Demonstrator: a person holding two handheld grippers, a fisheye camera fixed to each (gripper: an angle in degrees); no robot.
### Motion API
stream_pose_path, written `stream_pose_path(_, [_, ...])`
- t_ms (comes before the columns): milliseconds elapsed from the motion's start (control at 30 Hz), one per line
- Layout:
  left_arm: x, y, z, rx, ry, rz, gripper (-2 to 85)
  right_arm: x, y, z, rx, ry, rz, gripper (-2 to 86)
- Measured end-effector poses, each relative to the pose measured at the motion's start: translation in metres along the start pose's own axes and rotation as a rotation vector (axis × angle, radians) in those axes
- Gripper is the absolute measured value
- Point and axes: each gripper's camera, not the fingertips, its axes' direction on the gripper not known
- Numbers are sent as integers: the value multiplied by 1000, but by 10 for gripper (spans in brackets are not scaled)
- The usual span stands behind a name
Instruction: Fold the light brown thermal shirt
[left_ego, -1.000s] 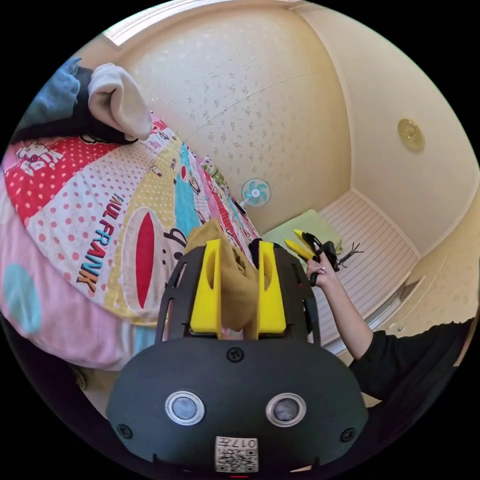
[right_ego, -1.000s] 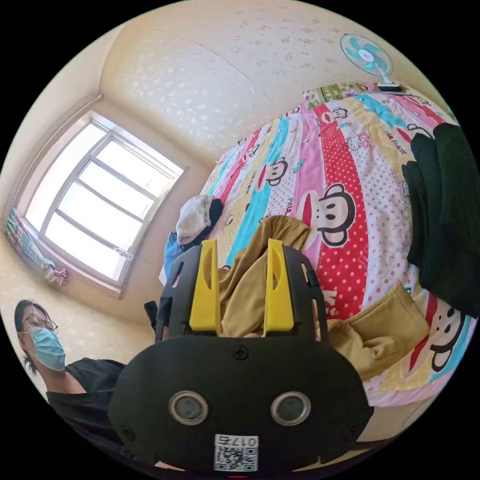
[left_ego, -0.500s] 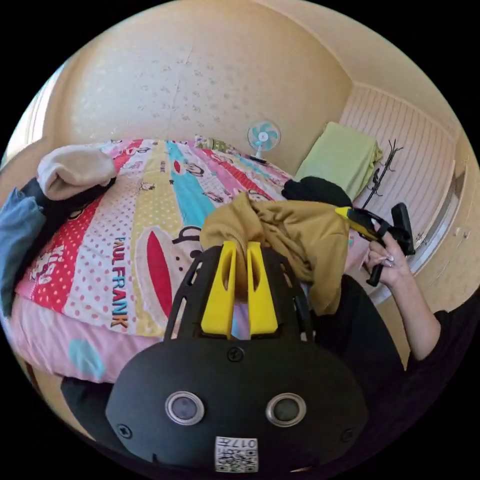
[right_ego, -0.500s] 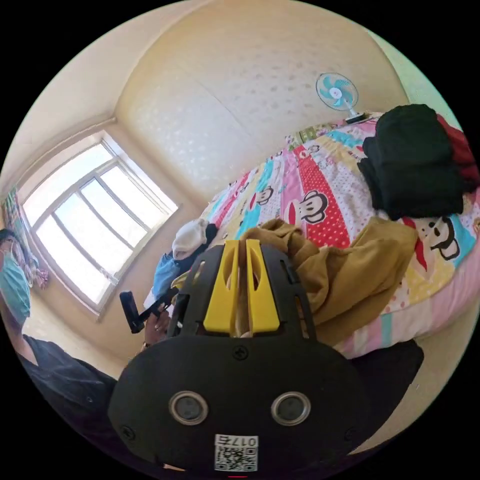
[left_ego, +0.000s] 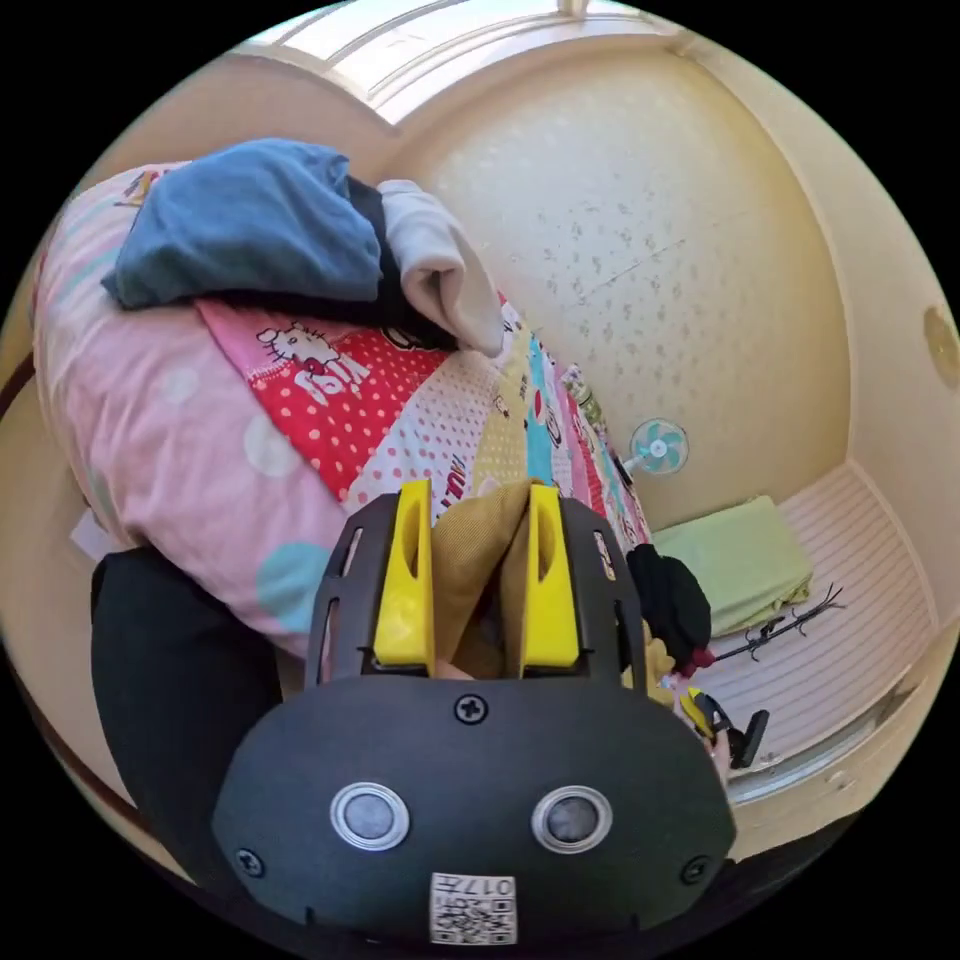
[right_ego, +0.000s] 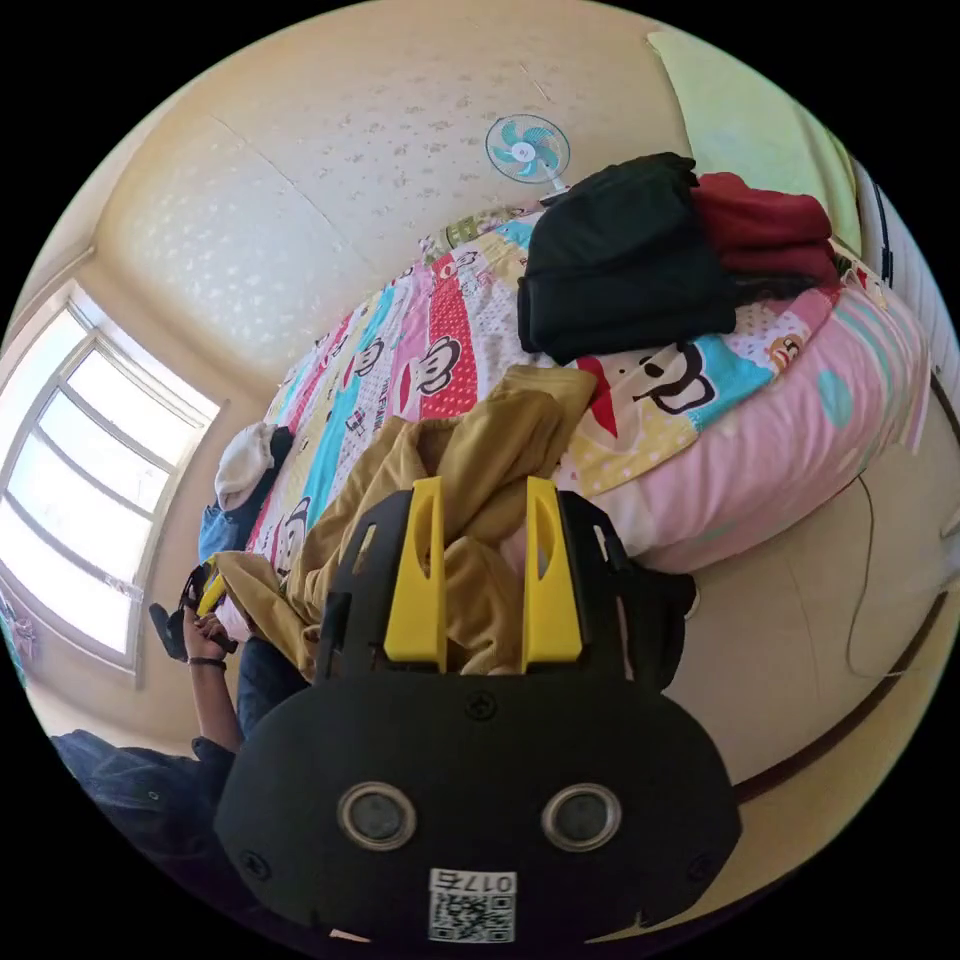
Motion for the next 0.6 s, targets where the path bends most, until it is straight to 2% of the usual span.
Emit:
stream_pose_path(67, [48, 0, -1, -23, -78, 178, 146, -3, 4, 37, -152, -44, -72, 129])
stream_pose_path(133, [101, 15, -1, 19, -206, 369, 161, -22, 12, 46, -159, -54, -166, 132])
stream_pose_path(233, [120, 33, 22, -14, -261, 400, 125, -78, 40, 39, -101, -84, -496, 134])
stream_pose_path(300, [110, 44, 29, -15, -182, 332, 87, -106, 57, 60, -296, -78, -683, 128])
stream_pose_path(367, [96, 53, 28, 17, -58, 255, 59, -122, 84, 109, -627, 90, -807, 140])
stream_pose_path(467, [85, 57, 28, 8, 23, 185, 49, -124, 127, 160, -802, 358, -935, 144])
stream_pose_path(600, [88, 66, 23, -5, -8, 182, 48, -133, 164, 204, -865, 573, -1004, 117])
